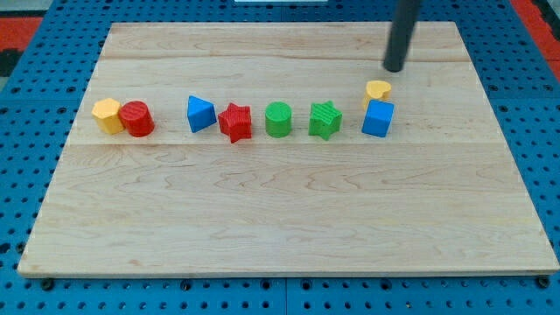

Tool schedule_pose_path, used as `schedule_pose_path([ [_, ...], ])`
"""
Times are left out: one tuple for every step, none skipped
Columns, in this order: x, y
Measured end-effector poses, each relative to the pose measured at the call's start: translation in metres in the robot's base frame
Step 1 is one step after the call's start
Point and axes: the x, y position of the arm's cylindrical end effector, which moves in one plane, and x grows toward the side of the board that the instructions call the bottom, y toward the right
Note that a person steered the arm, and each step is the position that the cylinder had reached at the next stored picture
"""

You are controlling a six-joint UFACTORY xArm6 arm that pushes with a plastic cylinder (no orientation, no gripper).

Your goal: Push the yellow heart towards the top center

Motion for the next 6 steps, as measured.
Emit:
schedule_pose_path([
  [0.026,0.017],
  [0.068,0.007],
  [0.081,-0.01],
  [0.071,-0.069],
  [0.027,-0.139],
  [-0.018,-0.198],
])
